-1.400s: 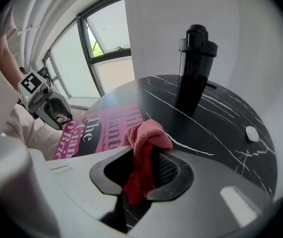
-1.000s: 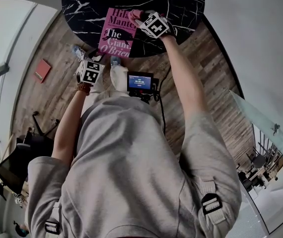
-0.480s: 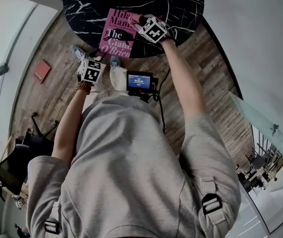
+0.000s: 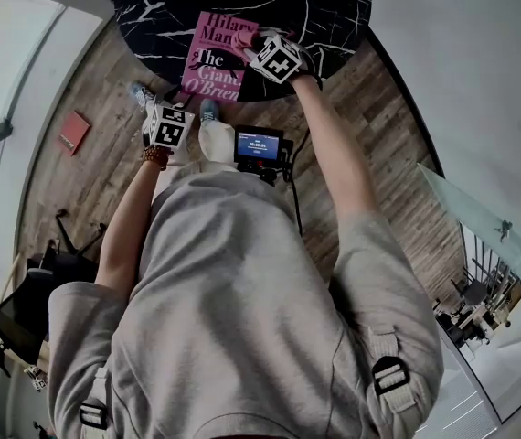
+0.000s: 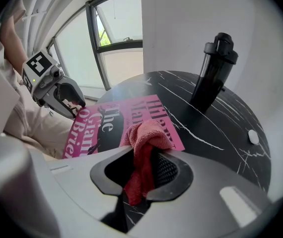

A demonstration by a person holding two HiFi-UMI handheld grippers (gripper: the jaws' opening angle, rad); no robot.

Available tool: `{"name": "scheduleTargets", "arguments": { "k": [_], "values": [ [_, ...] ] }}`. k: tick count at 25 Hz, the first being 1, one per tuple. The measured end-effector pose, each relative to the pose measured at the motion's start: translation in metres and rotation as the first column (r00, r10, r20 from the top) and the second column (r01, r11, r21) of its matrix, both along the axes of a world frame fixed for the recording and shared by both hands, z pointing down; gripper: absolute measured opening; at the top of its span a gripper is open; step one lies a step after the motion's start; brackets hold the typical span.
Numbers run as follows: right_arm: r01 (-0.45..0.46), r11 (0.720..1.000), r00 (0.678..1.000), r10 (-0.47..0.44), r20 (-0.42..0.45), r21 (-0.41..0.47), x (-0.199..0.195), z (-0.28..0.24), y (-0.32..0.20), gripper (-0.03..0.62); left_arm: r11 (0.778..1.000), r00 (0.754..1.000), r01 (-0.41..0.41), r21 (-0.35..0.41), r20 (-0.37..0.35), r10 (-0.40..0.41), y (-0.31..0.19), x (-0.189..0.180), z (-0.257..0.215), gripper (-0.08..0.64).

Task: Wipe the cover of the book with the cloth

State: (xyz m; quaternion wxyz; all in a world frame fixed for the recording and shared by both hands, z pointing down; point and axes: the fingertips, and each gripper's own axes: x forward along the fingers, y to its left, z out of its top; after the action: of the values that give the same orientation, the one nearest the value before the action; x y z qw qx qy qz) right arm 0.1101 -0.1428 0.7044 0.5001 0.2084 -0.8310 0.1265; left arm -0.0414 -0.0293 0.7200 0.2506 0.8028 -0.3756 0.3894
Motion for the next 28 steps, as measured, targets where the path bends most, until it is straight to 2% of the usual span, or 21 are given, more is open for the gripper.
{"name": "scheduleTargets", "arguments": {
  "k": [17,28],
  "values": [
    [0.084,0.996,0.996,-0.084,-0.009,-0.016,-0.012,0.002,0.04,0.097,1.0,0.999,0.031,0.004,0.014,-0.031,0.0,0.001,-0.001,0.183],
    [0.185,0.982,0.983,-0.184,0.01,-0.05,-0.024,0.002,0.077,0.097,0.999,0.999,0.046,0.005,0.018,-0.047,0.0,0.0,-0.002,0.183]
  ]
}}
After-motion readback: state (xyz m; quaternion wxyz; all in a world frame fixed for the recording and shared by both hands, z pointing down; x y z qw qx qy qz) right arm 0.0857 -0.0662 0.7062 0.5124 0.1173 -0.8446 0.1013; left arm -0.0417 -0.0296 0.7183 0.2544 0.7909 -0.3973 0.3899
